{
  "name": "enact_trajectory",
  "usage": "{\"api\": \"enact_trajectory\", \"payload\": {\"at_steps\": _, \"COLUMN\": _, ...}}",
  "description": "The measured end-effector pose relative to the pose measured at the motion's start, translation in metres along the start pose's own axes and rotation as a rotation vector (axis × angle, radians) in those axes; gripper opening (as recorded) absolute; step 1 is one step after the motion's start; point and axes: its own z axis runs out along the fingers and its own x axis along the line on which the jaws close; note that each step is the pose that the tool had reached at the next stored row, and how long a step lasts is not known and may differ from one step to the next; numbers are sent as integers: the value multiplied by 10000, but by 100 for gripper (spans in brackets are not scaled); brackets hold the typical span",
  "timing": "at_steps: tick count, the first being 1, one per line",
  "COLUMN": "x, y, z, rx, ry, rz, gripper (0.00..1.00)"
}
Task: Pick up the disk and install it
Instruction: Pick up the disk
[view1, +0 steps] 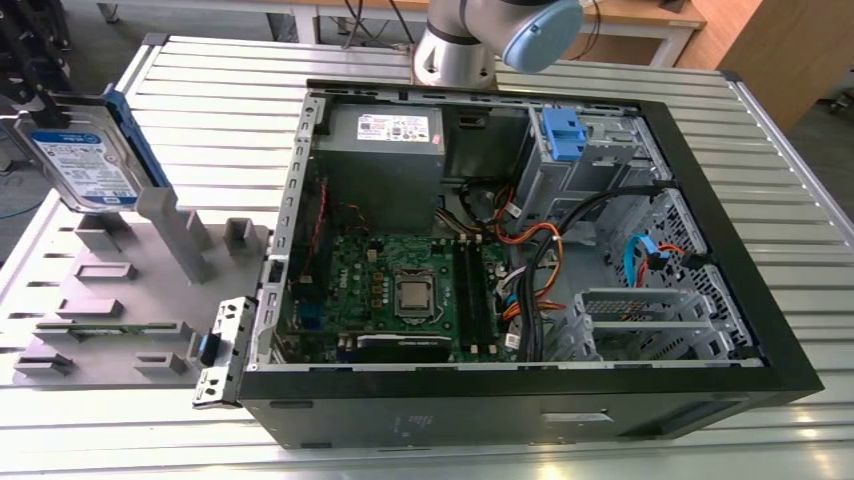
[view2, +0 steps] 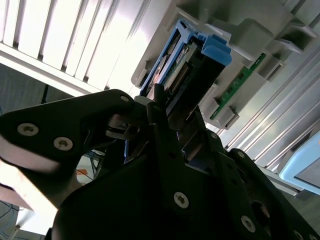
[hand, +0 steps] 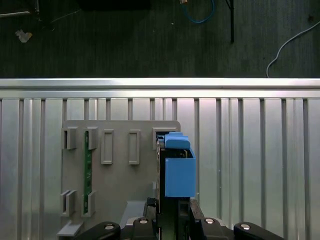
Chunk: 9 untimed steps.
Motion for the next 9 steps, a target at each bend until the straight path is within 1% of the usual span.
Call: {"api": "enact_trajectory", "payload": {"at_steps": 9, "x": 0, "y": 0, "z": -10, "rx": 1, "ry": -11, "rz": 0, "gripper": 35}}
